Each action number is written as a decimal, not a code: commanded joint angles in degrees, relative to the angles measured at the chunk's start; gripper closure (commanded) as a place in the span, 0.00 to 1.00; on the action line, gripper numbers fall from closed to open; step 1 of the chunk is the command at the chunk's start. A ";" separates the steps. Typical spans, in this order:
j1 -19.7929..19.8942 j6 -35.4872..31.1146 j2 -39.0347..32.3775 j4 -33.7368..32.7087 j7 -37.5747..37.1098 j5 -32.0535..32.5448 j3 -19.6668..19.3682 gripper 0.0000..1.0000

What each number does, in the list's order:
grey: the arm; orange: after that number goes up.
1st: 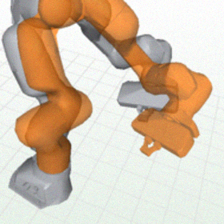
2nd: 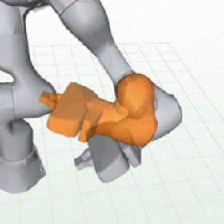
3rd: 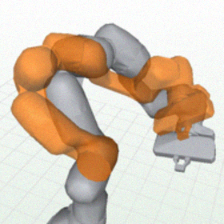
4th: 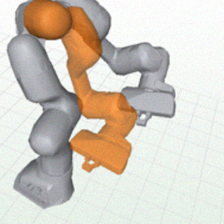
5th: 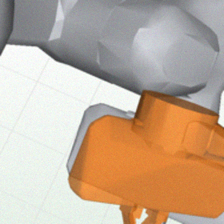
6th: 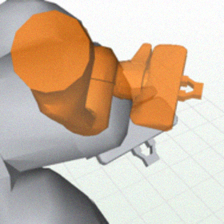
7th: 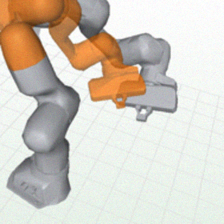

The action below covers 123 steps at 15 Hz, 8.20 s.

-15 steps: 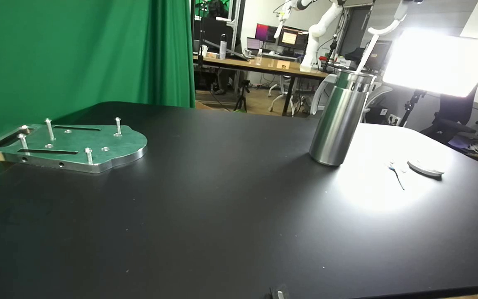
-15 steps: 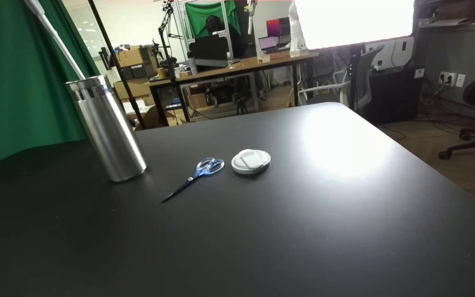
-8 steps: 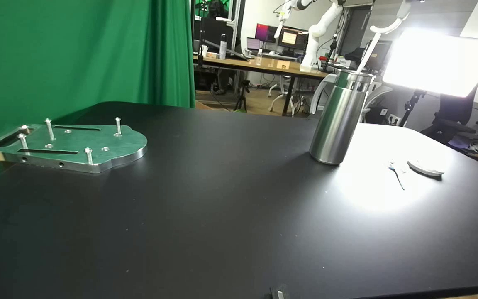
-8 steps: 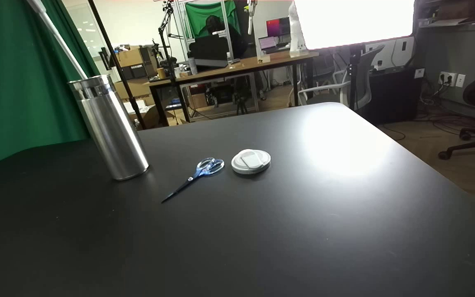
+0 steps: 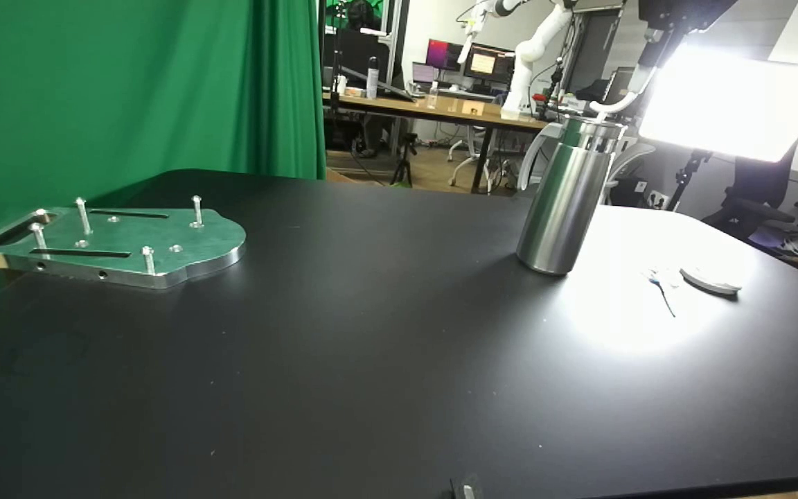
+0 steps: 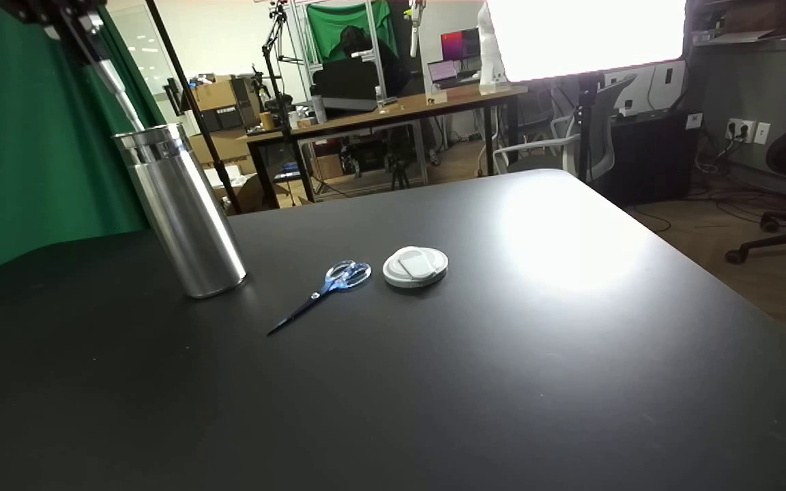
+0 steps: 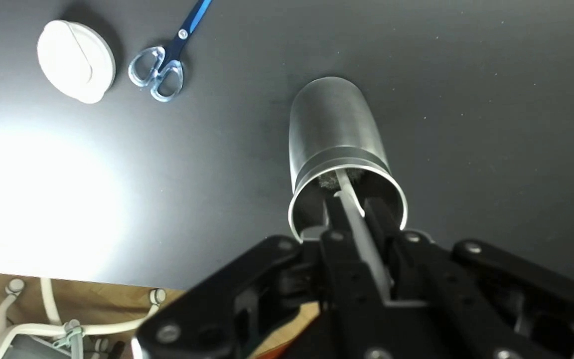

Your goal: Move the bottle brush up and down repeatedly in the thermos flask

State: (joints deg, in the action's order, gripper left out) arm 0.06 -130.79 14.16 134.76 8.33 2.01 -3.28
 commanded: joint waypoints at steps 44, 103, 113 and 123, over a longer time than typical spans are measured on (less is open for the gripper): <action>0.96 4.86 -14.57 -12.97 0.55 0.12 0.54 0.96; 3.28 14.37 -24.79 -26.96 2.12 -4.04 0.00 0.96; 3.76 15.54 -22.22 -27.80 2.63 -4.02 -0.08 0.96; 4.10 15.23 -13.09 -25.43 3.48 -4.60 -0.59 0.96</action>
State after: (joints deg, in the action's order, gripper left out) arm 4.03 -115.99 -1.36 108.27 12.22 -2.16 -3.75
